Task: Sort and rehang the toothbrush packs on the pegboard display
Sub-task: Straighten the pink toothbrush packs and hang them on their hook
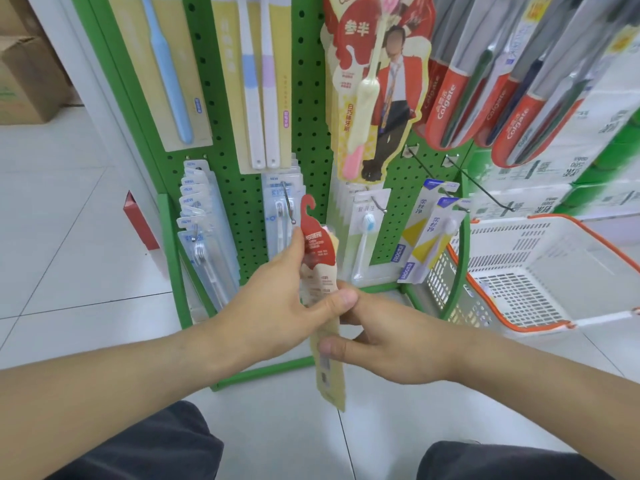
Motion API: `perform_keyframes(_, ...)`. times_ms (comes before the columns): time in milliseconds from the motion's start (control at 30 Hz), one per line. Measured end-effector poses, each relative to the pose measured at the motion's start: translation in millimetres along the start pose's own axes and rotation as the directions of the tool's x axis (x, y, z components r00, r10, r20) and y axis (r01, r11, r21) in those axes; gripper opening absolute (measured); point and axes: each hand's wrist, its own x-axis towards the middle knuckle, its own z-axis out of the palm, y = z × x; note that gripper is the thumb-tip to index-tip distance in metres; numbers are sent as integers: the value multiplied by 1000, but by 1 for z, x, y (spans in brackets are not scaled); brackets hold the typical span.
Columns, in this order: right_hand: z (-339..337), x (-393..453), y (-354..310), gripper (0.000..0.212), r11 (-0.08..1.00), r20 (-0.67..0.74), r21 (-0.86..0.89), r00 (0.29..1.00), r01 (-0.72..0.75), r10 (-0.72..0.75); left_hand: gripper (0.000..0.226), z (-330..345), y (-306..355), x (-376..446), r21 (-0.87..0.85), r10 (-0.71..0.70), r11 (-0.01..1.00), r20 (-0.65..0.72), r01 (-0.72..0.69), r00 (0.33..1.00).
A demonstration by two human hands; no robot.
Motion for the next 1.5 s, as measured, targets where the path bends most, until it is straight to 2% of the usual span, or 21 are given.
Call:
perform_keyframes(133, -1, 0, 0, 42, 993, -51, 112, 998, 32, -27, 64, 3, 2, -4, -7, -17, 1000, 14, 17, 1000)
perform_keyframes(200, -1, 1, 2, 51, 986, -101, 161, 995, 38, -22, 59, 5, 4, -7, -5, -23, 1000, 29, 23, 999)
perform_keyframes(267, 1, 2, 4, 59, 975, -159, 220, 987, 22, 13, 45, 6, 3, -9, -7, -13, 1000, 43, 14, 999)
perform_keyframes(333, 1, 4, 8, 60, 955, -263, 297, 962, 14, 68, 38, 5, 2, -9, -67, -8, 998, 22, 9, 1000)
perform_keyframes(400, 0, 7, 11, 57, 935, -430, 350, 897, 61, 103, 39, 1, 4, -8, -133, 9, 991, -27, -13, 1000)
perform_keyframes(500, -5, 14, 11, 46, 924, -636, 339, 767, 179, 85, 42, -5, 10, -3, -259, 37, 963, -125, -69, 991)
perform_keyframes(567, -8, 16, 7, 36, 918, -746, 287, 665, 273, 36, 35, -8, 16, 1, -335, 77, 932, -195, -140, 978)
perform_keyframes(667, -12, 17, -7, 27, 877, -853, 220, 520, 427, -40, 23, -14, 26, 8, -335, 146, 906, -323, -258, 935)
perform_keyframes(733, -16, 18, -18, 22, 842, -881, 198, 468, 502, -72, 21, -17, 35, 16, -349, 183, 884, -352, -310, 918)
perform_keyframes(833, -26, 21, -32, 23, 804, -890, 217, 450, 553, -70, 29, -19, 48, 29, -306, 237, 871, -422, -384, 875)
perform_keyframes(900, -36, 23, -40, 30, 799, -899, 211, 432, 563, -67, 32, -20, 58, 38, -244, 277, 867, -489, -435, 827)
perform_keyframes(1033, -57, 23, -55, 50, 803, -920, 137, 375, 580, -114, 37, -27, 84, 52, -234, 293, 819, -616, -524, 732)
perform_keyframes(1133, -68, 23, -62, 67, 809, -941, 30, 290, 588, -176, 36, -30, 98, 57, -227, 307, 772, -686, -594, 660)
perform_keyframes(1233, -74, 24, -68, 73, 794, -957, -13, 222, 608, -186, 33, -31, 104, 61, -244, 283, 743, -729, -623, 624)
perform_keyframes(1300, -76, 26, -73, 72, 785, -957, -16, 216, 619, -191, 36, -34, 107, 63, -282, 252, 722, -744, -632, 619)
perform_keyframes(1400, -80, 32, -78, 71, 792, -958, 3, 230, 610, -173, 42, -37, 108, 66, -345, 245, 690, -716, -636, 654)
perform_keyframes(1500, -80, 38, -76, 72, 817, -962, 26, 238, 576, -137, 46, -38, 101, 69, -318, 257, 740, -681, -593, 686)
